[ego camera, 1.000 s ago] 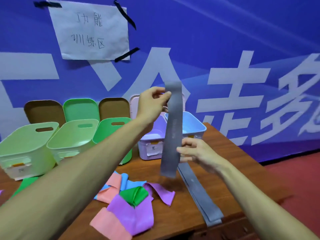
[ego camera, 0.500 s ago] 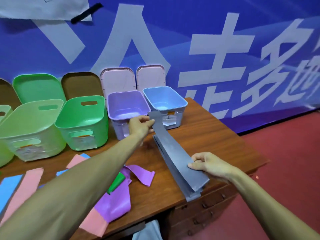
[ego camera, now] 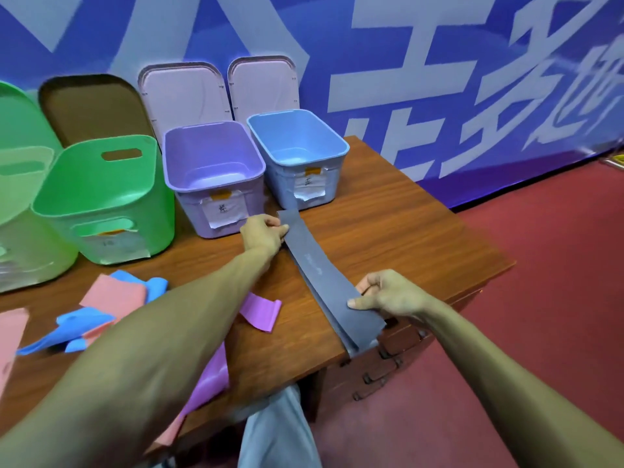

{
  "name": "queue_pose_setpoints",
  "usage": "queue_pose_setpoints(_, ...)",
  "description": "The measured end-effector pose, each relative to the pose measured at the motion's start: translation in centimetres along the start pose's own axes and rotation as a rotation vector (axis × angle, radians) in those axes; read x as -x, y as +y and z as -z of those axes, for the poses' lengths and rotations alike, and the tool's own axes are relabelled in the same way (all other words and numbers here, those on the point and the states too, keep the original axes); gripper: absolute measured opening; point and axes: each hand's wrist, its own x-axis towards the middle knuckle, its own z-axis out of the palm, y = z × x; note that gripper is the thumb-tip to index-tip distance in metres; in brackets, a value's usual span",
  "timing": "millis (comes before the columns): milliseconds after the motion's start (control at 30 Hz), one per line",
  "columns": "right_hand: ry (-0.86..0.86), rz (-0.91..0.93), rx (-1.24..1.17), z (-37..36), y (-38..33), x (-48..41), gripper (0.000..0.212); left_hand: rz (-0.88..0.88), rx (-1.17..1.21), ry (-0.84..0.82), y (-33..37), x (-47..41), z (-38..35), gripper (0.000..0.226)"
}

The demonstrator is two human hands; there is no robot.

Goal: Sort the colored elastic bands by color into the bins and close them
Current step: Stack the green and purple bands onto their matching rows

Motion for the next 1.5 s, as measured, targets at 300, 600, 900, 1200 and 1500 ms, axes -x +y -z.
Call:
queue_pose_setpoints(300, 0.212, -0.05, 0.547, -1.5, 0.3, -0.7, 0.03, -0.061, -0.315, -0.087, -1.0, 0.6, -0.3, 0.022)
queue_pose_setpoints(600, 0.352, 0.1, 0.836, -3.1, -1.8, 1.5, 0.036, -0.376, -0.436, -0.313, 0.6, 4.9, 5.5, 0.054)
queue_pose_setpoints(900, 0.297, 0.347, 0.771, -11.0, -8.9, 0.0, 0.033, -0.577, -0.712, -0.337, -2.7, 9.7, 20.0, 0.045)
queue_pose_setpoints(1200, 0.024, 0.205, 1.058, -15.6, -9.3, -2.9, 0.07, -0.361, -0.607, -0.222, -9.7, 12.7, 27.5, 0.043)
queue_pose_setpoints(1500, 0.283, 0.336, 0.799, -13.2, -12.1, -1.1, 0.021, -0.466, -0.475, -0.193, -7.2, 13.2, 26.8, 0.023)
